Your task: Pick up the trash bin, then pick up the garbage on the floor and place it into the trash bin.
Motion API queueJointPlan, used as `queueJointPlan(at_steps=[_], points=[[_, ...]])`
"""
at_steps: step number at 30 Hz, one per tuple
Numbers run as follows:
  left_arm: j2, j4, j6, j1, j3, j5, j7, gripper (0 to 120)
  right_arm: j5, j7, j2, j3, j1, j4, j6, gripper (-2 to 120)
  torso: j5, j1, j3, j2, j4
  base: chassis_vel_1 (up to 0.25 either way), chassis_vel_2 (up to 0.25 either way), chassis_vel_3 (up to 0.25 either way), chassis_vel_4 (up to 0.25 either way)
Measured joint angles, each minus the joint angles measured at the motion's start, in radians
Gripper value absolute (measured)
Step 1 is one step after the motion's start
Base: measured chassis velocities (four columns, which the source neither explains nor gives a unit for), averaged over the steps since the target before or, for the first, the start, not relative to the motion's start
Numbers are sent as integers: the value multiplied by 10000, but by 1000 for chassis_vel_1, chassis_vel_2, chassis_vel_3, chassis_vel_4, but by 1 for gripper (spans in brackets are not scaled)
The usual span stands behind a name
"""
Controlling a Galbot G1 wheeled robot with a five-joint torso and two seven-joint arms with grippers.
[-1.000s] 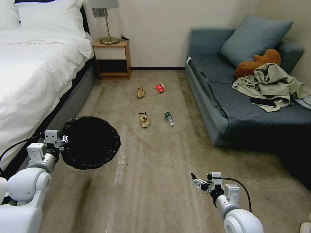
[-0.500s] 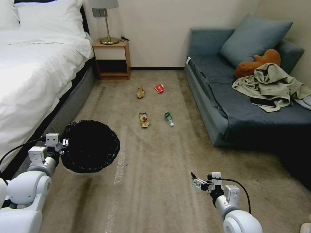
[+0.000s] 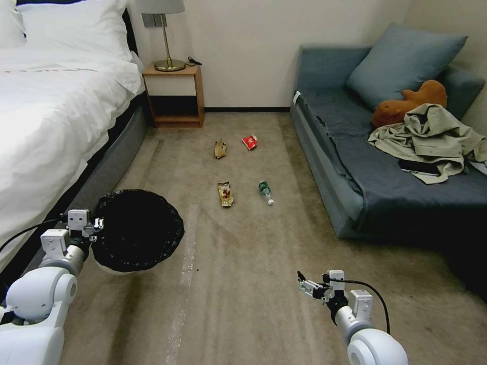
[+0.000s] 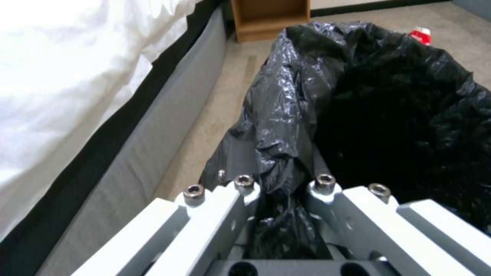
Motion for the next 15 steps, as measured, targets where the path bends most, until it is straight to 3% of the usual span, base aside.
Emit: queueJointPlan(at_steps=[15], points=[[-32,256,-47,-201,106,103,6,4,-3,-62,-12,-168,201,-358,50,100,0,0,0,0,-1,-92,97,90,-101]])
